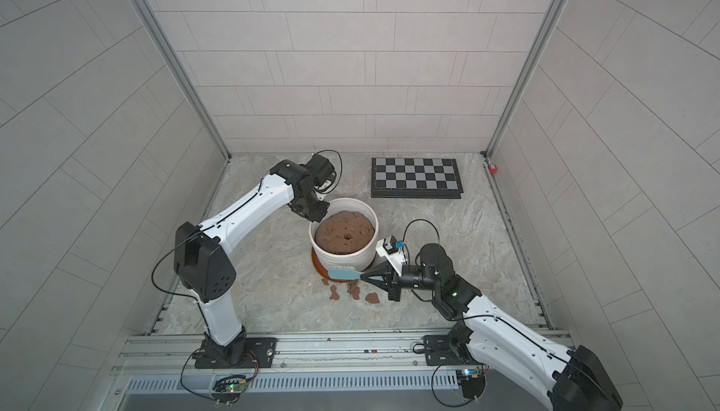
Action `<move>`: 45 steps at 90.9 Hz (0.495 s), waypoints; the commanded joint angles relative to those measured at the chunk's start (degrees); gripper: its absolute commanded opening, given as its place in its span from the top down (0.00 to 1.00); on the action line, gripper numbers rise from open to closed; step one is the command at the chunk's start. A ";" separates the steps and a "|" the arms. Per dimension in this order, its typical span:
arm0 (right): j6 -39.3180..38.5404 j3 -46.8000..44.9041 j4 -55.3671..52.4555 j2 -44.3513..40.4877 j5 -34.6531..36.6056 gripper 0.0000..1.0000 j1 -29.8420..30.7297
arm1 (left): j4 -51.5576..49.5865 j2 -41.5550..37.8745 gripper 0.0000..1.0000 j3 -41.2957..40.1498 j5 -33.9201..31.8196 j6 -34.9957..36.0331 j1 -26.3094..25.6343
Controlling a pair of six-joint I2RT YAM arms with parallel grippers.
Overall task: Scrub the dried mud off the ceramic pot
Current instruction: Rotate the pot at the center of the board.
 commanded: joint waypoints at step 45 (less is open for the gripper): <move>0.24 0.62 1.92 0.45 0.00 1.00 -0.95 | -5.45 9.85 0.89 12.51 6.70 22.95 3.87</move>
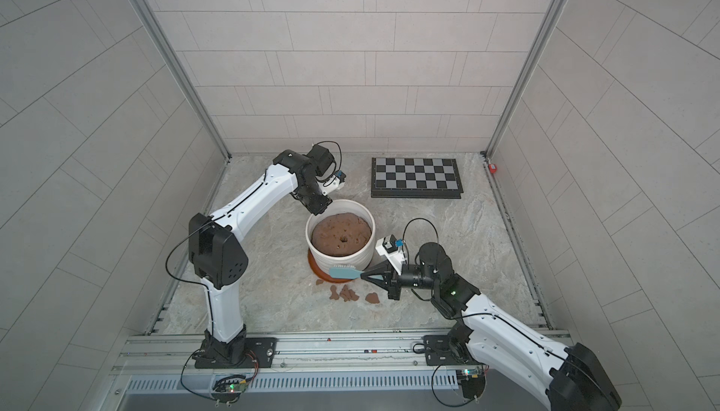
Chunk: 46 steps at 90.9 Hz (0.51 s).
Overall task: Scrub the dried mud off the ceramic pot
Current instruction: Rotate the pot at the center of the board.
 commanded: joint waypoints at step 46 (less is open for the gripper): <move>2.93 -0.29 6.06 -4.06 -0.67 1.00 -1.72 | -5.80 -1.54 0.44 8.49 -2.35 -5.94 0.84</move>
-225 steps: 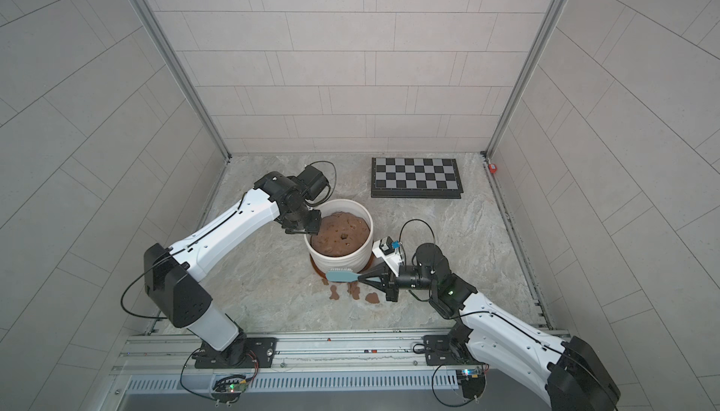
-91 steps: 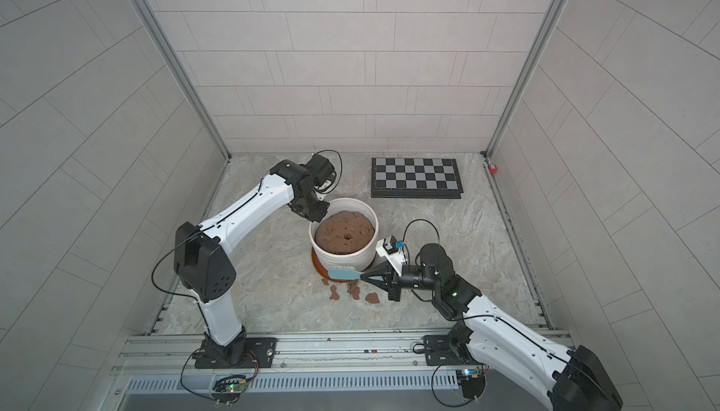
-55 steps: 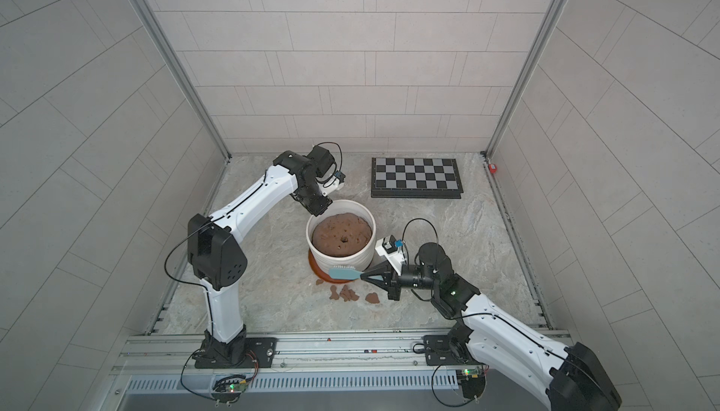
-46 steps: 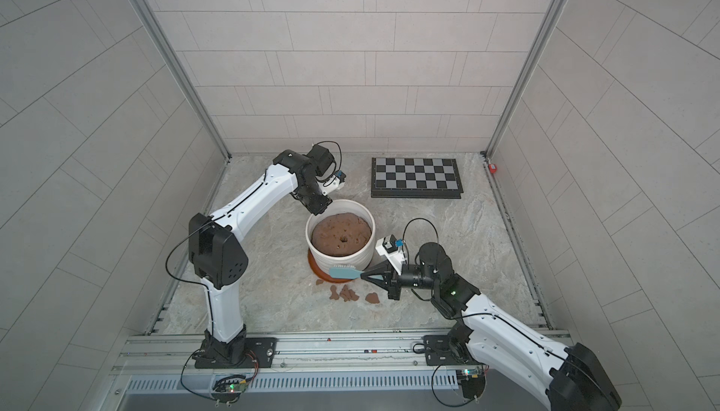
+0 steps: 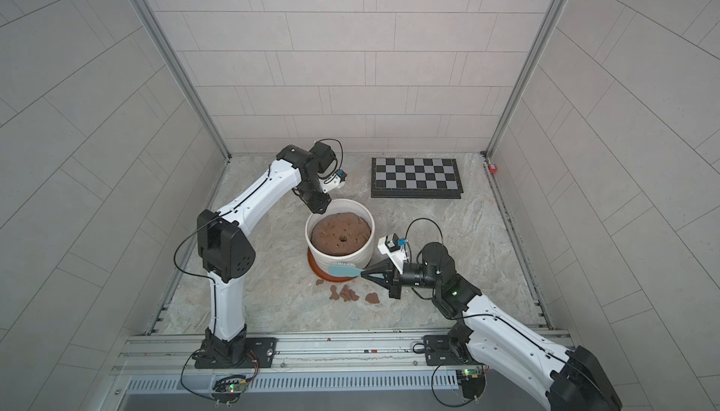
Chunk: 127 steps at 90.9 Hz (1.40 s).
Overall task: Scrub the dried mud off the ceramic pot
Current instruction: Rotate the pot at the center of the board, then place the brush at the center of the board.
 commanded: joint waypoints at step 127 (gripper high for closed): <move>0.82 -3.20 2.98 17.68 57.01 0.91 -7.62 | 53.49 -42.38 0.00 -60.12 -4.03 -37.23 15.02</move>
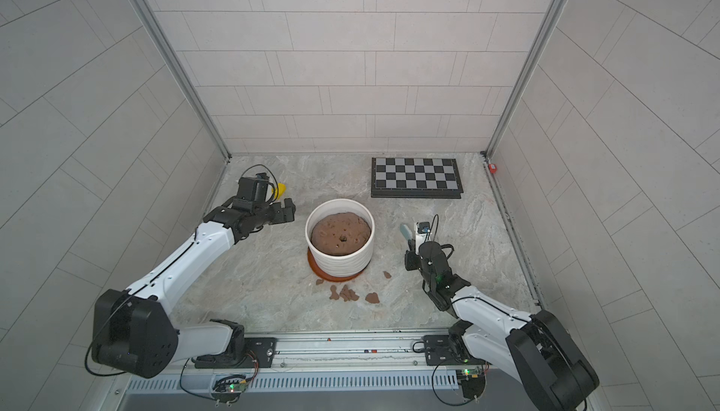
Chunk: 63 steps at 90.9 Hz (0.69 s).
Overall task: Scrub the dried mud off the ceramic pot
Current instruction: Place the brush at the center of the board.
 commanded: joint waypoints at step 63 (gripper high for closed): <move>-2.07 10.88 -10.36 -4.87 3.73 0.14 -3.63 | 11.89 3.18 0.00 -4.89 -3.84 4.93 6.15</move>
